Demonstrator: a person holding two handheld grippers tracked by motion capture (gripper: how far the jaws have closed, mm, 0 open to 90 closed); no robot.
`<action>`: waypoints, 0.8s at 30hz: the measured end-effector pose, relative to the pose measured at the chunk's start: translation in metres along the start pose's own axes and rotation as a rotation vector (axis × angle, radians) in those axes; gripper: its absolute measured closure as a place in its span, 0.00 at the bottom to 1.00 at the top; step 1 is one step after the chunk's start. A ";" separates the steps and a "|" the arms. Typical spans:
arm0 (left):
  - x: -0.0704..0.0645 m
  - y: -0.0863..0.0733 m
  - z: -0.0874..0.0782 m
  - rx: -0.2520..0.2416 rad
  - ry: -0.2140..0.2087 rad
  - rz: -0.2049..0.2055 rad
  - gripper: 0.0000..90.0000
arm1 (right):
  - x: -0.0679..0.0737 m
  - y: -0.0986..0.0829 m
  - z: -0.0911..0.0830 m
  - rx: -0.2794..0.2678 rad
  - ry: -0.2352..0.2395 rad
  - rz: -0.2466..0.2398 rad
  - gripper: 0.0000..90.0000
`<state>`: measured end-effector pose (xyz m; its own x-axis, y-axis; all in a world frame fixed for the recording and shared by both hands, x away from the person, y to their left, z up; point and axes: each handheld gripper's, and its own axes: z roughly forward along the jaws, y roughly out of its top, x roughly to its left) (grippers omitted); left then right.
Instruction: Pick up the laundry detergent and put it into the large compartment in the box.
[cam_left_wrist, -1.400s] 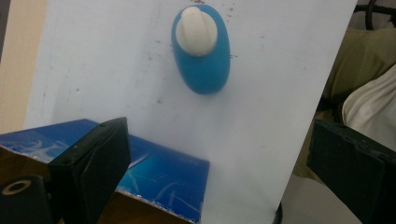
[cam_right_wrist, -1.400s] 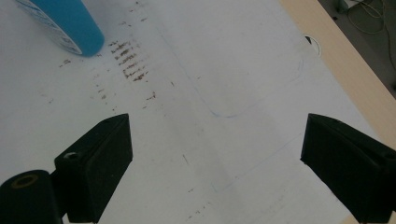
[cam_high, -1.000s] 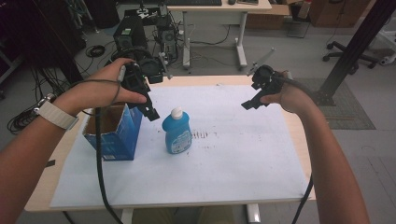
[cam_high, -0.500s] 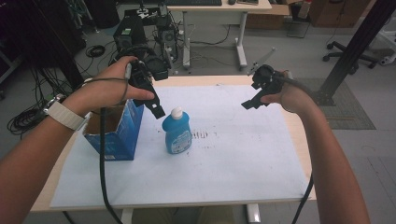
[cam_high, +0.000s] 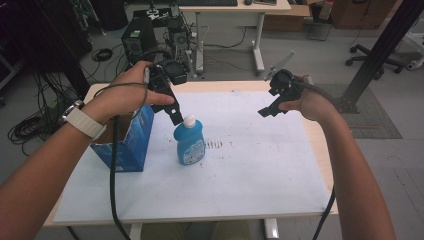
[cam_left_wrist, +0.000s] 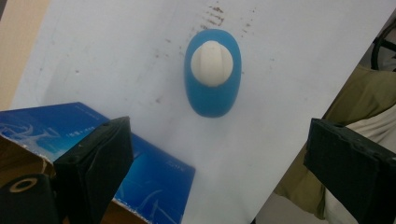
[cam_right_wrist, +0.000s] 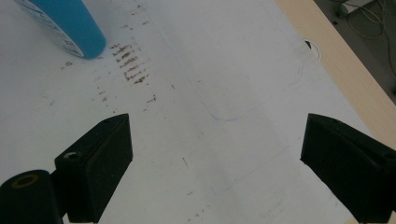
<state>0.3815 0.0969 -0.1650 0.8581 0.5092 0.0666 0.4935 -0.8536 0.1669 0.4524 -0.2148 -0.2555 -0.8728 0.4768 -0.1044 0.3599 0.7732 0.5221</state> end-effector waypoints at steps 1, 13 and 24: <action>0.000 0.001 0.001 -0.003 -0.007 -0.003 0.10 | 0.000 0.000 0.000 0.000 0.000 0.000 0.10; 0.008 0.004 0.010 -0.013 -0.017 -0.014 0.10 | -0.001 0.000 0.000 -0.003 0.001 0.001 0.10; 0.010 0.010 0.023 -0.036 -0.008 -0.007 0.09 | -0.002 0.000 0.001 0.003 0.004 0.002 0.10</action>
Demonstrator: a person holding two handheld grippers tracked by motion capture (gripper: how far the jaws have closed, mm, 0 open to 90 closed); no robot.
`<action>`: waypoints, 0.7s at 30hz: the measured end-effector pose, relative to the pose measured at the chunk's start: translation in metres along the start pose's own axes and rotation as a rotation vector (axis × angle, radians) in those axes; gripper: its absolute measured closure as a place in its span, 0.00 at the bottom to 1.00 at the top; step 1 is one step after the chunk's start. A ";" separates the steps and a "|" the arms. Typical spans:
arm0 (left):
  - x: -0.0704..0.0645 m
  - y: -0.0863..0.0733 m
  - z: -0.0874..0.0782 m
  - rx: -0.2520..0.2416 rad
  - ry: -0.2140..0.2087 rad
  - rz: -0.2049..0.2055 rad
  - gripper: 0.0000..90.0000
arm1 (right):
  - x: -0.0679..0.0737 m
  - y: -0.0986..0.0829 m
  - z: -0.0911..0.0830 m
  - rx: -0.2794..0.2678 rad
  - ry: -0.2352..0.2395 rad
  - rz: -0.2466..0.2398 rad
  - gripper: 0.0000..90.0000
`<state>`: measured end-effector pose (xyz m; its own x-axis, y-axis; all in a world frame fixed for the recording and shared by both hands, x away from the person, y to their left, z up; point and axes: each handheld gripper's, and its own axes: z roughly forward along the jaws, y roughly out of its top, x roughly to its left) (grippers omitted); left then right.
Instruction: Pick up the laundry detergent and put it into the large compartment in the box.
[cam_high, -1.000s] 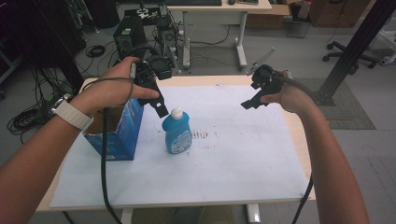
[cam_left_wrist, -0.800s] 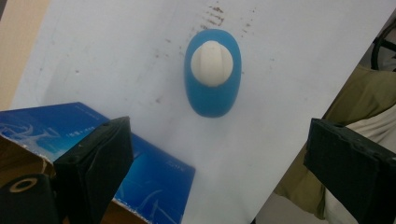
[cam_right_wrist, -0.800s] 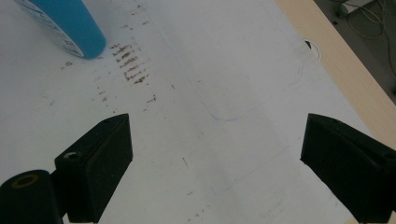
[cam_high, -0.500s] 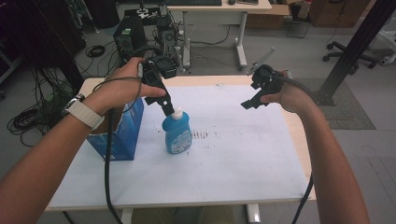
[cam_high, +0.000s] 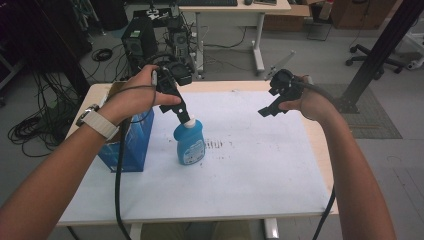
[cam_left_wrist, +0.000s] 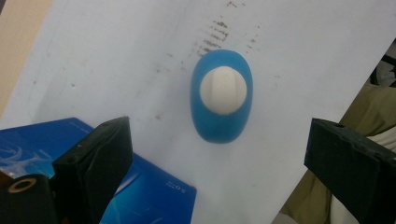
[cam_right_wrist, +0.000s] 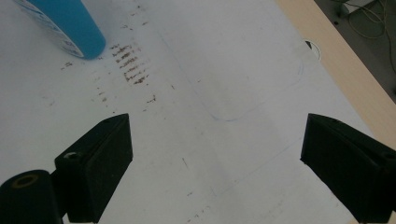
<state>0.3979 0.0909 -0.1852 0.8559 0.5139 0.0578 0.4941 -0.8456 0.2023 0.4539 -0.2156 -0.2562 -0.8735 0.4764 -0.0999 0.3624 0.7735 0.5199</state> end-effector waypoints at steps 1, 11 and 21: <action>0.000 0.000 0.001 0.001 -0.003 -0.002 0.09 | 0.000 0.000 0.000 0.001 -0.001 0.001 0.10; 0.001 0.003 0.014 -0.016 -0.017 -0.010 0.09 | -0.001 0.001 0.002 -0.002 0.004 -0.001 0.10; 0.001 0.005 0.028 -0.014 -0.025 0.001 0.09 | -0.002 0.000 0.001 0.001 0.003 0.001 0.10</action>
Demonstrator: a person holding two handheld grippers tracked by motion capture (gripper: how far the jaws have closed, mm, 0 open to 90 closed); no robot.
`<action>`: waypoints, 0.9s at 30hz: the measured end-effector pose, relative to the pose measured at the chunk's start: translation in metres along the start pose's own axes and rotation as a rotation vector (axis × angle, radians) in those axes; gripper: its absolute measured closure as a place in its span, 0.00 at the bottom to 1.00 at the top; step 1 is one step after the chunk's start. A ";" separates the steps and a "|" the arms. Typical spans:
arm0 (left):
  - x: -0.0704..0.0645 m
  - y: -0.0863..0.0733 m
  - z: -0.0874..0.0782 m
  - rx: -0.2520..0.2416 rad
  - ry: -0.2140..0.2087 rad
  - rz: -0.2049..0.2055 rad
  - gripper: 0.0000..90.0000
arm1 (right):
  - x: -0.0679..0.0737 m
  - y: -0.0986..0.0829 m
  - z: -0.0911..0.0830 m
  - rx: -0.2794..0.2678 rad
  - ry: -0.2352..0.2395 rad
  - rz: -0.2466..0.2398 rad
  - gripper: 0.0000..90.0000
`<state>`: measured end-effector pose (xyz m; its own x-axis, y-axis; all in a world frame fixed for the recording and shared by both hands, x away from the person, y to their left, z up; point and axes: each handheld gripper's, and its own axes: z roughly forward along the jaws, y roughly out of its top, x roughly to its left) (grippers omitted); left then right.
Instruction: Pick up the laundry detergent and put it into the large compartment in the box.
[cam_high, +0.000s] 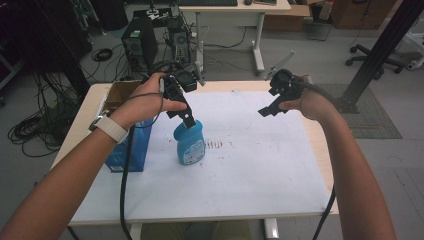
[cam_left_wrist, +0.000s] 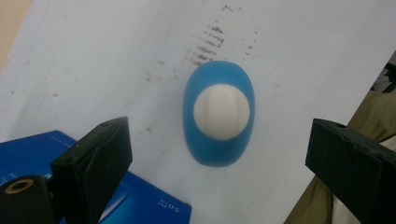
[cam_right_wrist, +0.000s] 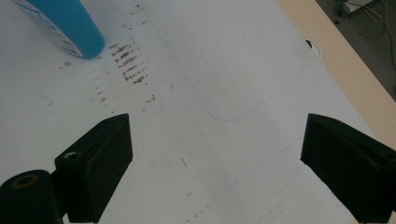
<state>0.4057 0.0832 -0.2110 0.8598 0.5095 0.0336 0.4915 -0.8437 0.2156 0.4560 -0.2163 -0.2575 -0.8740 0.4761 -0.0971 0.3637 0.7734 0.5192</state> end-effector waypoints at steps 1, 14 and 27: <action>0.001 0.000 0.001 -0.005 -0.008 -0.003 0.09 | 0.000 0.000 0.000 0.001 0.001 0.000 0.10; 0.002 0.001 0.016 -0.003 -0.014 -0.007 0.09 | -0.001 0.000 0.003 0.005 0.003 -0.001 0.10; 0.000 0.004 0.026 0.008 -0.012 -0.009 0.09 | -0.002 0.001 0.005 0.003 0.006 0.000 0.10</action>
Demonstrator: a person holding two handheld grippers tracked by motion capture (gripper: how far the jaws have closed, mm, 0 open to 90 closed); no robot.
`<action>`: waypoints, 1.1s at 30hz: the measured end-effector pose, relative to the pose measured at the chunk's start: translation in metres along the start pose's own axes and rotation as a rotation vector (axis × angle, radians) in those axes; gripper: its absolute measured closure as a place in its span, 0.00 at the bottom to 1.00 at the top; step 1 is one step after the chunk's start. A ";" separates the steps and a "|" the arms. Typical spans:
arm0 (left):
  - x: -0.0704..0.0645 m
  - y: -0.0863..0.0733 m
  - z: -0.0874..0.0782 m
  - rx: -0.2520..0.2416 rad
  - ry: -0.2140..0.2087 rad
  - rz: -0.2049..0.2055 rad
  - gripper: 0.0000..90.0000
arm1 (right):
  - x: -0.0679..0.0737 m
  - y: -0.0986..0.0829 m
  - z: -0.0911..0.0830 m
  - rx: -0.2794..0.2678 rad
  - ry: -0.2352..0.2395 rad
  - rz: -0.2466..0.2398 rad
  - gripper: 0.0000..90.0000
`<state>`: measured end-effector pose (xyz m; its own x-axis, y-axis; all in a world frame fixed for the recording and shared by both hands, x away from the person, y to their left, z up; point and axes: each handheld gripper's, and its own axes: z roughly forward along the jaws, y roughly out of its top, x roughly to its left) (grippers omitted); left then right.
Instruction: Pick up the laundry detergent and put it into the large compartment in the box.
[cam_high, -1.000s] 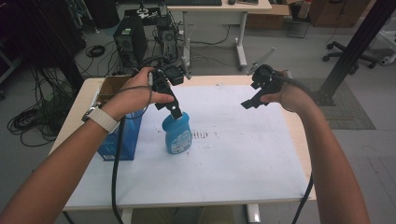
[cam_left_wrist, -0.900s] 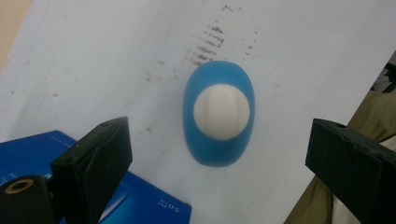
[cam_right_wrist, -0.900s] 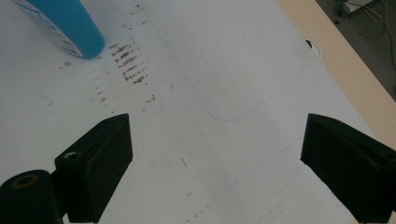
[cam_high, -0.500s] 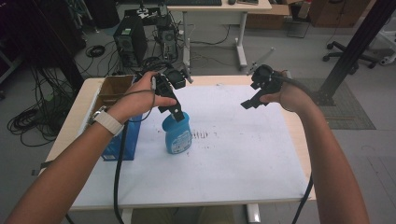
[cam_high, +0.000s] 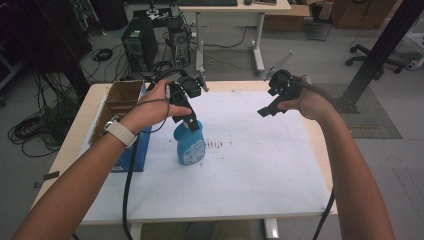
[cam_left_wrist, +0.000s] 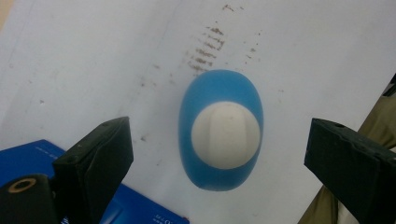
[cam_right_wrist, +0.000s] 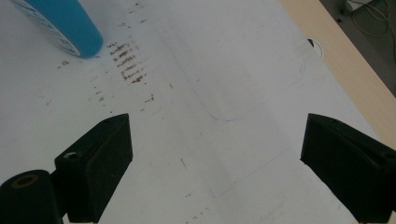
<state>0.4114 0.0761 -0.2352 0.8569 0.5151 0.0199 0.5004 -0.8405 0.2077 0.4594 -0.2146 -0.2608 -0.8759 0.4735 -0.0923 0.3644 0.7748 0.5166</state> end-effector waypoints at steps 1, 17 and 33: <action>0.000 0.000 0.001 0.003 -0.003 0.002 0.09 | 0.000 0.000 0.000 0.001 0.001 -0.002 0.10; -0.001 0.000 0.023 0.009 -0.024 -0.007 0.09 | -0.001 -0.001 0.000 0.001 0.004 0.000 0.10; -0.001 -0.002 0.037 0.011 -0.022 -0.014 0.09 | 0.000 0.001 0.003 0.004 0.007 -0.003 0.10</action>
<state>0.4144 0.0716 -0.2715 0.8525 0.5227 -0.0046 0.5132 -0.8353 0.1970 0.4610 -0.2131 -0.2628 -0.8791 0.4684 -0.0882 0.3631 0.7780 0.5127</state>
